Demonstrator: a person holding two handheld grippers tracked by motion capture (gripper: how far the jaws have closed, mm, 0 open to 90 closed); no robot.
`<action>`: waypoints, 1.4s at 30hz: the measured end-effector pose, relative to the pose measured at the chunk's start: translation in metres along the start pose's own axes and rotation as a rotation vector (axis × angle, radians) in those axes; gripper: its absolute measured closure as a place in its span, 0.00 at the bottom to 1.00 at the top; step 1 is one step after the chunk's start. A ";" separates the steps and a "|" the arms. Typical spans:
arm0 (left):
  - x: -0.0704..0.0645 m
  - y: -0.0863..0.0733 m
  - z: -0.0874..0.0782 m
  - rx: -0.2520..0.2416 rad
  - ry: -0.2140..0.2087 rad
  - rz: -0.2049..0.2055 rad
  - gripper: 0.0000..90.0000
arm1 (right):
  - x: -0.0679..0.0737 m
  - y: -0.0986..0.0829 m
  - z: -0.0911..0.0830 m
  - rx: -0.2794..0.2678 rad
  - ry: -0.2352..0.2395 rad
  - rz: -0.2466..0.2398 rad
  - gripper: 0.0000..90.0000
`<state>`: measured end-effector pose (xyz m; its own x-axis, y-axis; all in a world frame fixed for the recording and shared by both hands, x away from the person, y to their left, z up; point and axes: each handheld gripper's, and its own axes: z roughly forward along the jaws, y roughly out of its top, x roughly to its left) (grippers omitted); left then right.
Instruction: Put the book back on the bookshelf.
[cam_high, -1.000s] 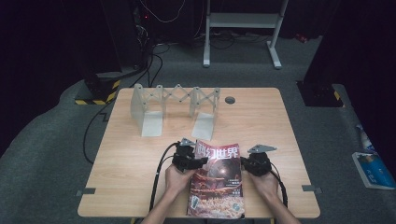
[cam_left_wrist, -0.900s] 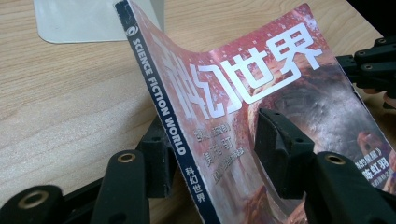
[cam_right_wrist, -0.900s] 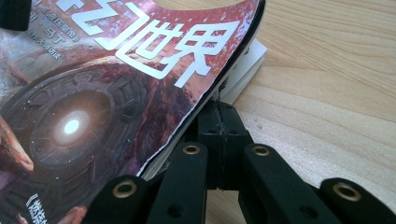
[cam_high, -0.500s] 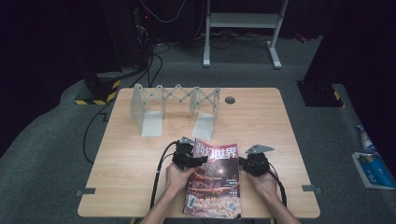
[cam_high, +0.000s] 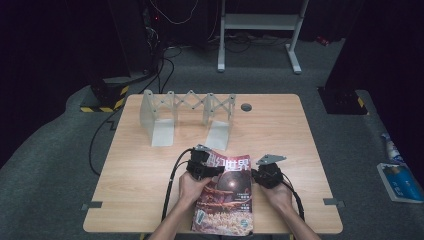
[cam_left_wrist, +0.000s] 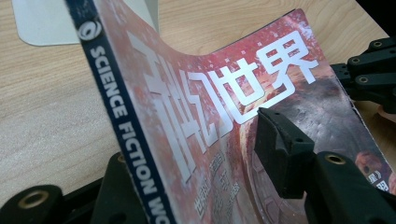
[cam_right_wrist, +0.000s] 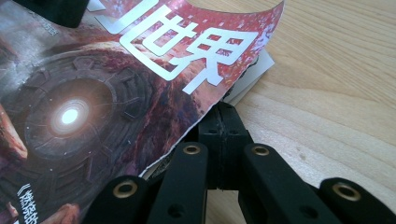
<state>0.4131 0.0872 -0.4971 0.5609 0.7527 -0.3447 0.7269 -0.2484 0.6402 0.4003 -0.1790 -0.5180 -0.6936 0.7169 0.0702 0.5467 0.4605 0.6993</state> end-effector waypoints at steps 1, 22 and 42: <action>0.000 0.000 0.000 0.002 -0.002 -0.001 0.56 | 0.000 0.000 0.000 0.001 0.003 0.003 1.00; 0.002 -0.001 -0.001 0.053 0.003 0.024 0.78 | 0.010 -0.001 0.005 -0.040 -0.009 -0.011 0.99; -0.004 0.000 -0.016 -0.016 -0.043 0.004 0.87 | -0.025 -0.026 -0.017 -0.109 -0.248 0.027 0.53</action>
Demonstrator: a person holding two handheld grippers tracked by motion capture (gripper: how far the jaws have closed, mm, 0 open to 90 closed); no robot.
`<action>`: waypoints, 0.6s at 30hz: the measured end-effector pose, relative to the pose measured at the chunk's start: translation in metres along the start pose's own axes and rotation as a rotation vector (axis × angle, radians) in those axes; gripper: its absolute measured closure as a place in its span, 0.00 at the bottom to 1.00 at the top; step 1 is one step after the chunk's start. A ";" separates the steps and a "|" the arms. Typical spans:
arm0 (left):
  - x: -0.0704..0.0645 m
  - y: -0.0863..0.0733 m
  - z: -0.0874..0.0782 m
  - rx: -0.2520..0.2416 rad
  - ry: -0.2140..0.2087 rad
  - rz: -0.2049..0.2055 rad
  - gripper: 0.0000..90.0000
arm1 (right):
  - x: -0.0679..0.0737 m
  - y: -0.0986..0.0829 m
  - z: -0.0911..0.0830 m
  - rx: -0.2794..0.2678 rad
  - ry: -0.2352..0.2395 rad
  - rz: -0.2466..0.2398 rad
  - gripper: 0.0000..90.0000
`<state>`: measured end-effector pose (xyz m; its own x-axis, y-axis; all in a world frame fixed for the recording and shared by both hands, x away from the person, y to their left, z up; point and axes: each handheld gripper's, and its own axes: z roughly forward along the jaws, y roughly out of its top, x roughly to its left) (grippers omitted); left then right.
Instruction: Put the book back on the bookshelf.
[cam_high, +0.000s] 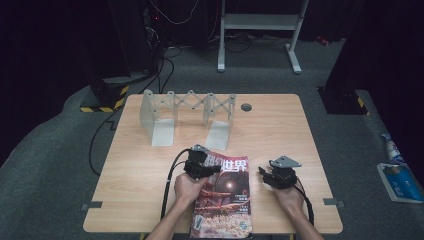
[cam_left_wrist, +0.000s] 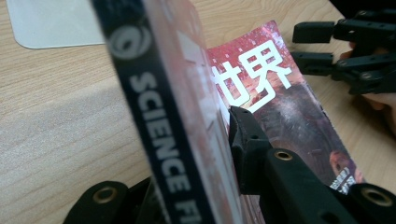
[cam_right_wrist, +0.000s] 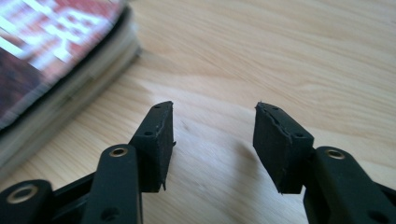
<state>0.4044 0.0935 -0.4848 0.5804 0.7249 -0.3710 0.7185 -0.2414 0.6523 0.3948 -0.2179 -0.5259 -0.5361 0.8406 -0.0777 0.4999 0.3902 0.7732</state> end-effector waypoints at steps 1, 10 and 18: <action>0.000 0.000 -0.001 -0.004 -0.007 -0.008 0.87 | -0.001 -0.001 0.000 0.009 -0.006 -0.002 0.52; -0.004 0.002 -0.014 -0.044 -0.061 -0.026 0.91 | -0.007 -0.007 0.000 -0.015 0.011 0.053 0.51; -0.007 0.003 -0.023 -0.072 -0.095 -0.028 0.92 | -0.006 -0.007 -0.001 -0.007 0.011 0.067 0.52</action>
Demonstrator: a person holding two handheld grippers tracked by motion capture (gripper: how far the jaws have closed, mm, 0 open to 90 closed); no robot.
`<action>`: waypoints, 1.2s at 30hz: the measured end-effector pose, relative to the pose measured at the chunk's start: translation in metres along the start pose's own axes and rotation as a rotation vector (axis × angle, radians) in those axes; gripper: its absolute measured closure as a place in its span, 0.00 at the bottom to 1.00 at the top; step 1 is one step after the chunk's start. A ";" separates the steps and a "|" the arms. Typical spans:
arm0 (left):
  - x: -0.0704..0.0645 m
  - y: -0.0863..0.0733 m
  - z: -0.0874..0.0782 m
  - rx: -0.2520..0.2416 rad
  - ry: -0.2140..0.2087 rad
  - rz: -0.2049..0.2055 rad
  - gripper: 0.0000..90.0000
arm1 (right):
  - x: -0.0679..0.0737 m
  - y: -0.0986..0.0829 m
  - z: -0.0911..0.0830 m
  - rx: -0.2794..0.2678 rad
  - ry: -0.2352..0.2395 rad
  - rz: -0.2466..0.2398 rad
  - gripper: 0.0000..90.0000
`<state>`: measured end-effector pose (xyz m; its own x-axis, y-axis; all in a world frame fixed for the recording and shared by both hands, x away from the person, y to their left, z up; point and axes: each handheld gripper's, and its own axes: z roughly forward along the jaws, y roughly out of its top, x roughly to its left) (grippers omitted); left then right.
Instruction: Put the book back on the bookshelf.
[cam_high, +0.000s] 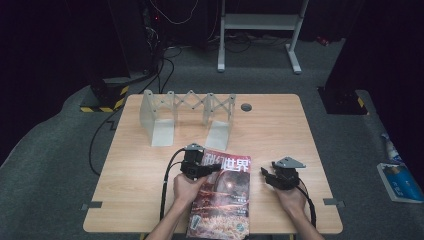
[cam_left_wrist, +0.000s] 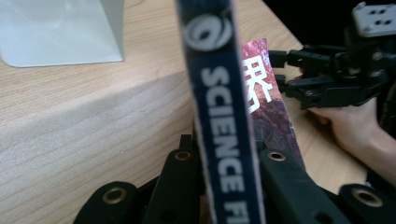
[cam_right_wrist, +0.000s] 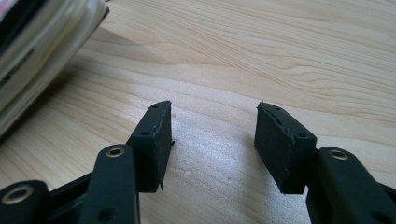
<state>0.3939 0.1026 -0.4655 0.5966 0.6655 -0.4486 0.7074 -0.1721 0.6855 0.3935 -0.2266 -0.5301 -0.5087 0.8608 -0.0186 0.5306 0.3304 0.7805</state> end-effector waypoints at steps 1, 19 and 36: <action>-0.001 0.002 -0.002 0.001 0.002 0.009 0.92 | 0.000 0.000 0.000 -0.001 0.000 -0.003 0.52; -0.019 0.017 -0.021 -0.055 -0.044 0.083 0.92 | 0.000 -0.002 -0.001 -0.010 -0.001 -0.002 0.51; -0.029 0.032 -0.037 -0.090 -0.040 0.131 0.93 | -0.001 -0.002 -0.001 -0.012 0.001 -0.002 0.51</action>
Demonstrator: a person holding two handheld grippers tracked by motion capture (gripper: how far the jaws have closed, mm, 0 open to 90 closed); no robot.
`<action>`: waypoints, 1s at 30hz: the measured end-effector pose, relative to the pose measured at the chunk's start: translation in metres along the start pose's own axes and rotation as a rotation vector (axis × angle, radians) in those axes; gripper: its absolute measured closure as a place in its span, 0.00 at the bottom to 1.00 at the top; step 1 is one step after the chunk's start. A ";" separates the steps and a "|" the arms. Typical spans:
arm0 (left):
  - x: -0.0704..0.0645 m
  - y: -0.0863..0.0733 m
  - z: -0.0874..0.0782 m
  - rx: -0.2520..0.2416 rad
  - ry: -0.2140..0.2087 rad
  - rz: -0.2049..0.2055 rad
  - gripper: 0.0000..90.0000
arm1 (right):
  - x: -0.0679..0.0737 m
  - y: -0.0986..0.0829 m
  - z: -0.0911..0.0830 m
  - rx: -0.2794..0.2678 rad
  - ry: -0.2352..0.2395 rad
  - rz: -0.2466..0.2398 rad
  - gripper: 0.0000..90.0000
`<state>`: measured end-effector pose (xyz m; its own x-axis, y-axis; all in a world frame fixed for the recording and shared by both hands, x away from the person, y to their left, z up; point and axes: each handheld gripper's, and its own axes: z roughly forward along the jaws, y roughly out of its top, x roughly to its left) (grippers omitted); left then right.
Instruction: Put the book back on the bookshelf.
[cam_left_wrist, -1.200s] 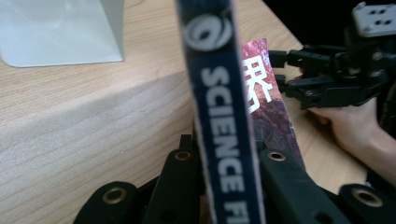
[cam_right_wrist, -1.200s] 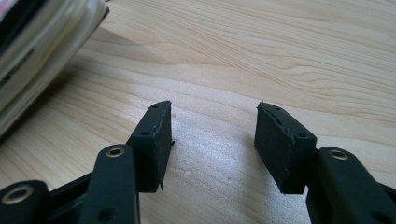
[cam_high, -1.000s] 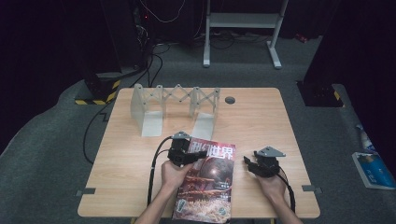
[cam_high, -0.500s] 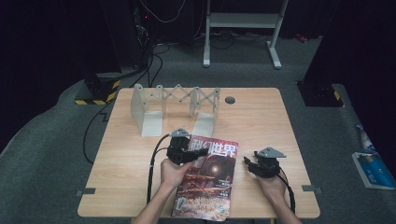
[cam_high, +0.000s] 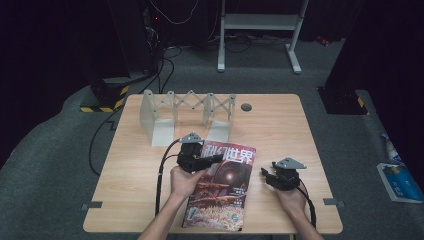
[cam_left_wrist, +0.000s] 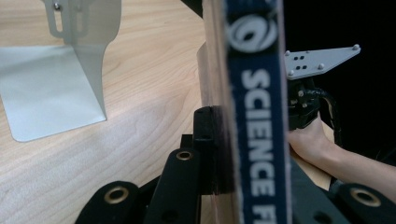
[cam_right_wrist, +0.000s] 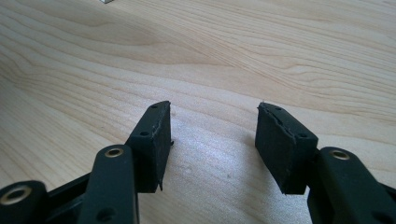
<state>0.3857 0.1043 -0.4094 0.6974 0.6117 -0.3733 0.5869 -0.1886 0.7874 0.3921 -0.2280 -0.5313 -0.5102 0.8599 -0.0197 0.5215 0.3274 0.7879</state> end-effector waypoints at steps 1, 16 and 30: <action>0.000 0.001 0.000 -0.002 0.000 0.003 0.93 | 0.000 0.000 0.000 0.000 0.000 0.000 0.51; -0.002 0.011 -0.011 -0.023 0.002 0.027 0.93 | 0.000 0.000 0.000 0.000 -0.006 0.001 0.51; -0.006 0.023 -0.019 -0.052 0.025 0.059 0.93 | -0.001 0.000 0.000 0.001 -0.006 0.006 0.50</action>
<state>0.3869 0.1108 -0.3797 0.7191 0.6202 -0.3135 0.5227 -0.1854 0.8321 0.3922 -0.2286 -0.5312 -0.5030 0.8641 -0.0186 0.5250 0.3226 0.7876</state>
